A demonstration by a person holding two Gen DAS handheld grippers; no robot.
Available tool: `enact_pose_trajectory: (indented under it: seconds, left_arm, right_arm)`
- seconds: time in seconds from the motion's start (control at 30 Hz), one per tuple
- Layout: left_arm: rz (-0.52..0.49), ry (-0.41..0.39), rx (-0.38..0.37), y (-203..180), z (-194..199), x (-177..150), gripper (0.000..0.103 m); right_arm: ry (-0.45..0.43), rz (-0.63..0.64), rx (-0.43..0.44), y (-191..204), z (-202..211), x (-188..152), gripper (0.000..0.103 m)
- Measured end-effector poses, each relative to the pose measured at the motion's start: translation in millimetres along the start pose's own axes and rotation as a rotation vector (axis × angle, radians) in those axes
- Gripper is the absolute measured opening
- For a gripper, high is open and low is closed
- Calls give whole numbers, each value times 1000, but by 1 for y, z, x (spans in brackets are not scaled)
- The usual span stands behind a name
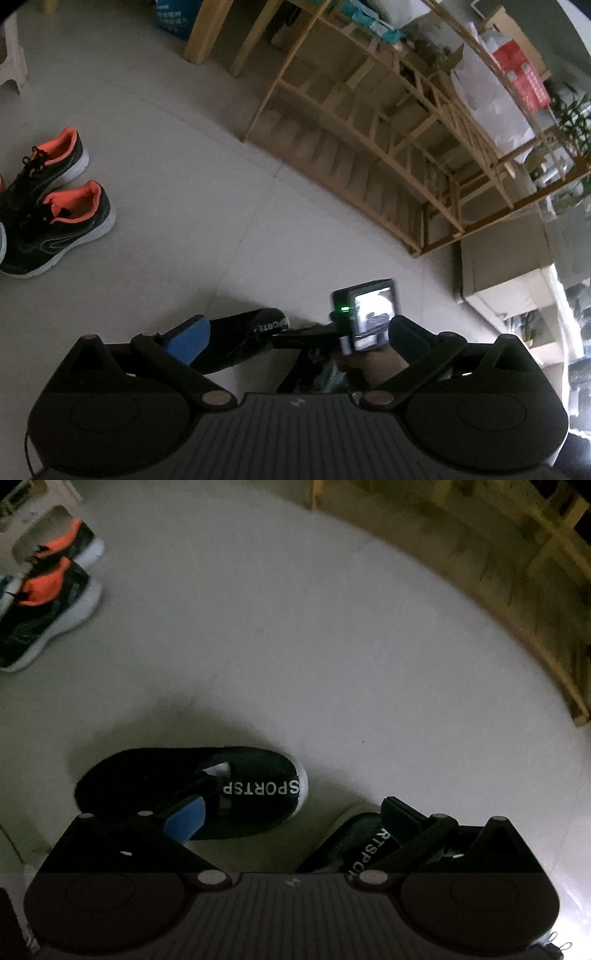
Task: Organize scattered shoes
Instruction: 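Grasp the black slip-on heel with the right tool and lift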
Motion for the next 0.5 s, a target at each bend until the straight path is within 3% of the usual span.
enact_pose_trajectory:
  seconds: [0.13, 0.23, 0.33, 0.5]
  left_arm:
    - [23, 9, -18, -1, 2, 3, 103]
    - [32, 22, -37, -4, 2, 3, 103]
    - [28, 27, -47, -8, 1, 3, 103]
    - [34, 42, -61, -11, 1, 3, 103]
  right_arm:
    - [41, -6, 26, 6, -16, 1, 103]
    - [33, -8, 160, 18, -22, 7, 102]
    - [41, -26, 221, 25, -31, 10, 99]
    - [91, -80, 240, 30, -46, 5, 97]
Point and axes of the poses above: each gripper's, at about its wrist camera, not at the fingertips, and z roughly against the way its jaws point, y to its left, x to its top, the point moved 6 cm from there along -z, roughly the way its jaws point, and after that the axes turned 12 degrees about x, right-handed, at the moved point
